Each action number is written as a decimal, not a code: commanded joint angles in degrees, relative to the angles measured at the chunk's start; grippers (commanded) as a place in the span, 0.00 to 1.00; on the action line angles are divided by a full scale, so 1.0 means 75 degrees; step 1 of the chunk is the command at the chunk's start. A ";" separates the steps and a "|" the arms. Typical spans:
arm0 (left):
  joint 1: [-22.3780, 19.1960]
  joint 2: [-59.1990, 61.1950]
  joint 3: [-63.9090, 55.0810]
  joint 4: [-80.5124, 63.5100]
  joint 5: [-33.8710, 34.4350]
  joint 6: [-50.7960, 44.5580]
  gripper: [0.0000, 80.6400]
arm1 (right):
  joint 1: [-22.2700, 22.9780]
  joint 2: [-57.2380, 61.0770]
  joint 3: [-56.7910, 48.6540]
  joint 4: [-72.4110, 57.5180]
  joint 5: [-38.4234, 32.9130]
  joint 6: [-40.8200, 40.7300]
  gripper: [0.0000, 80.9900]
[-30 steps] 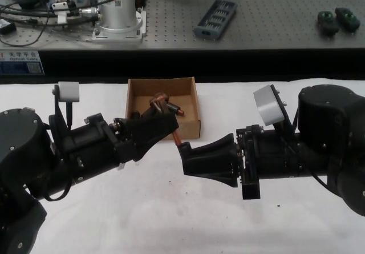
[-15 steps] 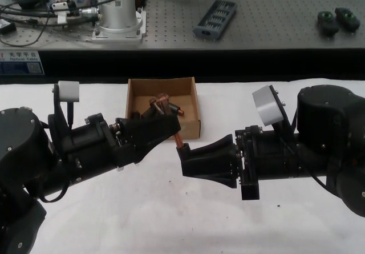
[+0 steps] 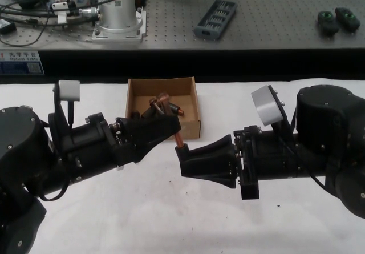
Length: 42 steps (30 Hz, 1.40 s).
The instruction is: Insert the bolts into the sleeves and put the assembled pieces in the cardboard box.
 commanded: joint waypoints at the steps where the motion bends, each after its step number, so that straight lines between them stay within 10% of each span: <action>1: -0.0025 -0.0027 -0.0026 0.0200 0.0124 0.0090 0.01 | 0.0013 -0.0016 -0.0094 -0.0885 -0.0096 0.0499 0.05; 20: -0.0025 -0.0027 -0.0026 0.0243 0.0921 0.1282 0.01 | 0.0013 -0.0016 -0.0094 -0.0822 -0.0139 0.0578 0.05; 23: -0.0025 -0.0027 -0.0026 0.0243 0.1107 0.1753 0.18 | 0.0013 -0.0016 -0.0094 -0.0822 -0.0139 0.0580 0.05; 28: -0.0025 -0.0027 -0.0026 0.0243 0.0414 0.2545 0.75 | 0.0013 -0.0016 -0.0094 -0.0822 -0.0139 0.0580 0.05; 42: 0.1709 -0.1721 0.0737 0.1879 0.0047 0.2550 0.63 | -0.0206 0.0437 -0.1525 0.0721 0.0545 -0.0213 0.05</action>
